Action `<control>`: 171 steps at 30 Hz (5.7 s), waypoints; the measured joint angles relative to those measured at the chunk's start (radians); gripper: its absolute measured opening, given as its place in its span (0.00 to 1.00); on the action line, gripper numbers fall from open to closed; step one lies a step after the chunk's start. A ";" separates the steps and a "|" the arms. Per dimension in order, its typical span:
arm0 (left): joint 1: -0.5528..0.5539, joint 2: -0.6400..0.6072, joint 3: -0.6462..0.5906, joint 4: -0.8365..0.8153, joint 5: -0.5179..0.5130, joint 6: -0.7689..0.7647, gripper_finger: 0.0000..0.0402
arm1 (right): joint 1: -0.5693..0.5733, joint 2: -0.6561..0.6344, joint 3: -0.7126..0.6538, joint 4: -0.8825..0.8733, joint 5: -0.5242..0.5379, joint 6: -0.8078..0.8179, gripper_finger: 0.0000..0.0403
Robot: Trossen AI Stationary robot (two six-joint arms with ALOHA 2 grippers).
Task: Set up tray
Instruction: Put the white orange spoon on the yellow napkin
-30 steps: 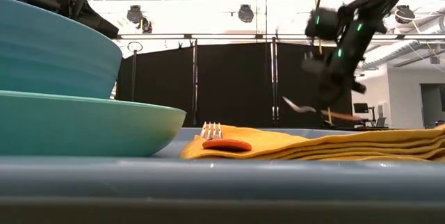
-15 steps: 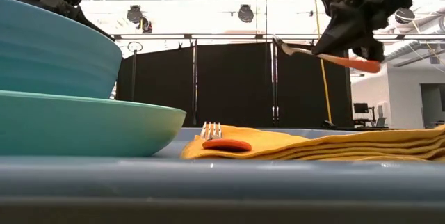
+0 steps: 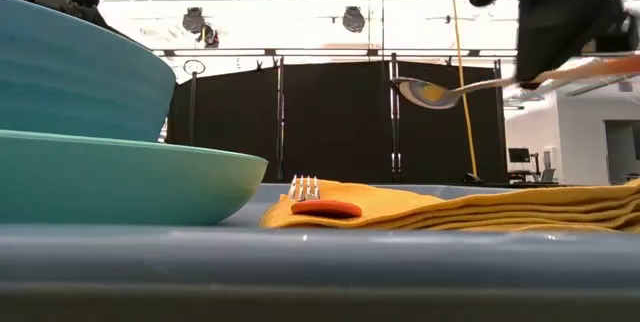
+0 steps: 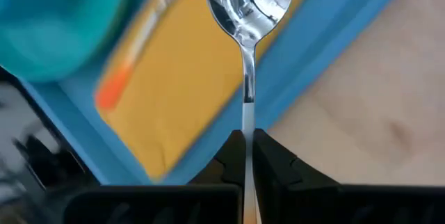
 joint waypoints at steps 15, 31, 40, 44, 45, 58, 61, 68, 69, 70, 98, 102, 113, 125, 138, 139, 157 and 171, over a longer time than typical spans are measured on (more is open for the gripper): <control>0.000 -0.065 0.000 -0.017 0.161 0.143 0.17 | -0.026 0.424 0.453 -0.230 -0.073 0.050 0.00; 0.000 -0.064 0.000 -0.031 0.158 0.159 0.17 | 0.021 0.555 0.453 0.066 0.376 0.375 0.00; 0.000 -0.064 0.000 -0.032 0.161 0.137 0.17 | 0.046 0.553 0.453 0.003 0.381 0.430 0.00; 0.000 -0.064 0.000 -0.032 0.157 0.137 0.17 | 0.056 0.555 0.453 -0.029 0.410 0.462 0.00; 0.000 -0.064 0.000 -0.031 0.156 0.137 0.17 | 0.058 0.555 0.453 -0.036 0.425 0.475 0.00; 0.000 -0.064 0.000 -0.039 0.154 0.134 0.17 | 0.062 0.562 0.452 -0.023 0.430 0.496 0.00; 0.000 -0.064 0.000 -0.046 0.154 0.133 0.17 | 0.062 0.562 0.452 -0.025 0.429 0.498 0.00; 0.000 -0.064 0.000 -0.046 0.154 0.127 0.17 | 0.060 0.562 0.362 0.141 0.425 0.507 0.05; 0.000 -0.064 0.000 -0.046 0.154 0.127 0.17 | 0.060 0.562 0.347 0.178 0.426 0.502 0.06; 0.000 -0.064 0.000 -0.046 0.154 0.127 0.17 | 0.060 0.562 0.334 0.199 0.425 0.497 0.07; 0.000 -0.064 0.000 -0.059 0.152 0.124 0.17 | 0.108 0.558 0.317 0.191 0.542 0.607 0.00; 0.000 -0.064 0.000 -0.059 0.152 0.124 0.17 | 0.111 0.558 0.317 0.189 0.561 0.617 0.00; 0.000 -0.064 0.000 -0.062 0.152 0.115 0.17 | 0.128 0.558 0.317 0.123 0.610 0.665 0.00; 0.000 -0.064 0.000 -0.068 0.150 0.114 0.17 | 0.119 0.558 0.317 0.121 0.606 0.656 0.00; 0.000 -0.064 0.000 -0.077 0.144 0.109 0.17 | 0.121 0.558 0.317 0.087 0.604 0.681 0.00; 0.000 -0.064 0.000 -0.078 0.145 0.108 0.17 | 0.121 0.558 0.316 0.084 0.603 0.683 0.00; 0.000 -0.064 0.000 -0.081 0.144 0.105 0.17 | 0.129 0.558 0.242 0.270 0.606 0.606 0.00; 0.000 -0.064 0.000 -0.081 0.144 0.101 0.17 | 0.132 0.558 0.242 0.286 0.623 0.602 0.19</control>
